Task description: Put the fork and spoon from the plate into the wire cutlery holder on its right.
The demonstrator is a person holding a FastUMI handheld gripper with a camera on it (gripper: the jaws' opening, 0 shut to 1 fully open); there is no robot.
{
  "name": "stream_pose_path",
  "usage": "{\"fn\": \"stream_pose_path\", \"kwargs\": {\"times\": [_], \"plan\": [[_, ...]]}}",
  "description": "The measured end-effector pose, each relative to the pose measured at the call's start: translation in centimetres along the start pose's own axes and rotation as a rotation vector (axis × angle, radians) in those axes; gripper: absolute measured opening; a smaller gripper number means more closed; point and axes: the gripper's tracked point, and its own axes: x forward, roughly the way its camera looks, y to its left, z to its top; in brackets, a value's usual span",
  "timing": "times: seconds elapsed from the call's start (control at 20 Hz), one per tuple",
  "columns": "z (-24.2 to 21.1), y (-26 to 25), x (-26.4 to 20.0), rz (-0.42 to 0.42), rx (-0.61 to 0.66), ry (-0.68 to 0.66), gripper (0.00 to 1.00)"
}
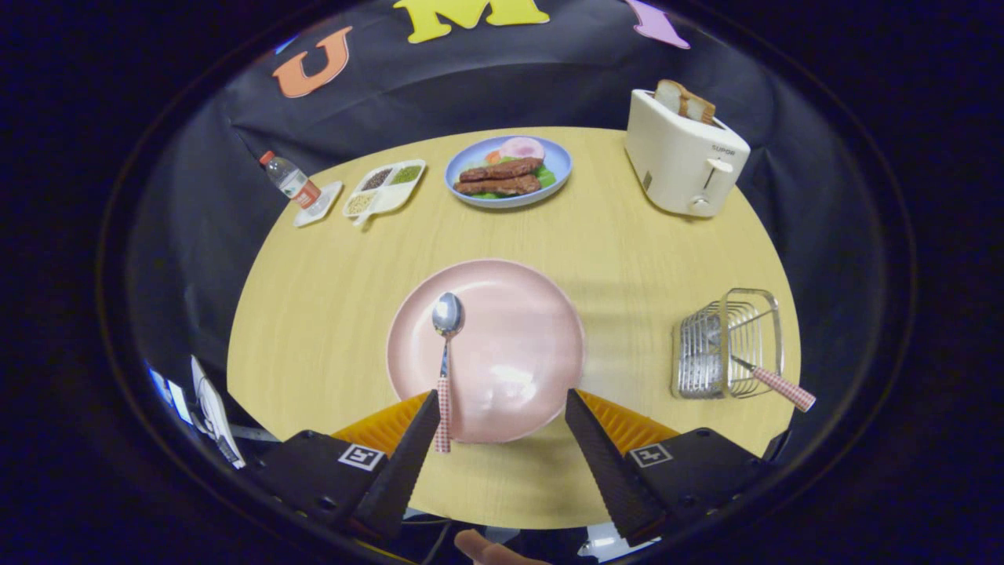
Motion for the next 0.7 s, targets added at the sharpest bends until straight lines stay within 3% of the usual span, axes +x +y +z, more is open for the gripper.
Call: {"fn": "stream_pose_path", "kwargs": {"times": [0.35, 0.7], "plan": [[-0.8, 3.4, 4.1, 0.001, 0.013, -0.061, 0.95], [-1.2, 4.7, 7.3, -0.036, 0.027, -0.048, 0.67]]}}
